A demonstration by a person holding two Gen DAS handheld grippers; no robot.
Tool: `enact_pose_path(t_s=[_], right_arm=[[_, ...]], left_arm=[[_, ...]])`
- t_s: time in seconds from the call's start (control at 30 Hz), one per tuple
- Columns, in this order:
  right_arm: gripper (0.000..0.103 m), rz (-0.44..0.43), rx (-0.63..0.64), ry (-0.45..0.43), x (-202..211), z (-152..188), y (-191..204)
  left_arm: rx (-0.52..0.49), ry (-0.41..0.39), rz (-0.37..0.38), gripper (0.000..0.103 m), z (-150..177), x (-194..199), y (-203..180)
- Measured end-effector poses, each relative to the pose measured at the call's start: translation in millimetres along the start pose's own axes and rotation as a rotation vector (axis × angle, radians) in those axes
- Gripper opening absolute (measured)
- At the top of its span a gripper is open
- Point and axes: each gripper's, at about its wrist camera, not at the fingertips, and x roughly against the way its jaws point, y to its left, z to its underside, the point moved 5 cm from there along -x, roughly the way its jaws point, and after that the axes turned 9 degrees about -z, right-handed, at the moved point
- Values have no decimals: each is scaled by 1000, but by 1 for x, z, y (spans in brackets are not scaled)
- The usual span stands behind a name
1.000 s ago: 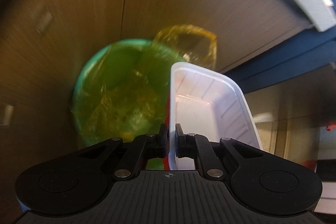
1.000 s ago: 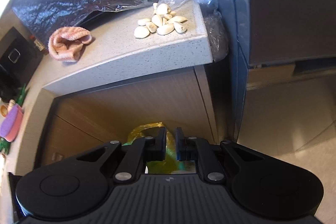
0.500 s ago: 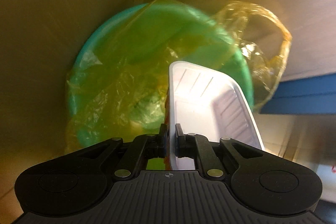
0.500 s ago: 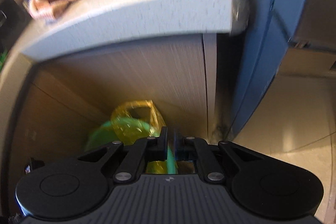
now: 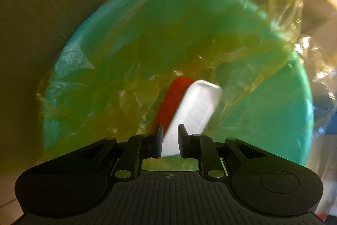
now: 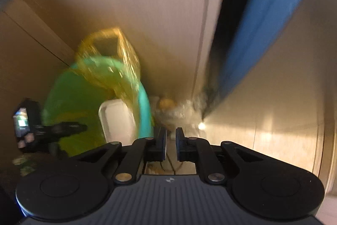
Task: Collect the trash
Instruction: 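Open the right gripper to drop the bag while the left gripper releases the tray into the bin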
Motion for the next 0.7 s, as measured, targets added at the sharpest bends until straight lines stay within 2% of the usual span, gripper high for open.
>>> enact_pose_path(t_s=[0.1,0.2,0.27,0.33,0.47,0.53,0.63,0.7], right_arm=[[9,22,-16,49,-30,9,-16],[10,45,15,61,-55,18,-29],[17,57,42,64,-76,25,-39],[32,76,64,76,-103,34,-48],[44,73,90,114,-169,48,-67],[62,52,83,131,-208,54,-78],[65,68,63,144,-273,65,-104],[65,95,105,130,-317,73,-115]], left_arm=[[13,-16,32,18,2,24,5],[0,-49,42,18,0,48,6],[10,-59,39,18,1,58,8],[49,-71,52,18,8,64,10],[85,-119,73,18,21,65,11],[65,-135,85,18,23,59,9],[34,-194,118,18,22,53,0],[18,-229,171,18,19,48,-5]])
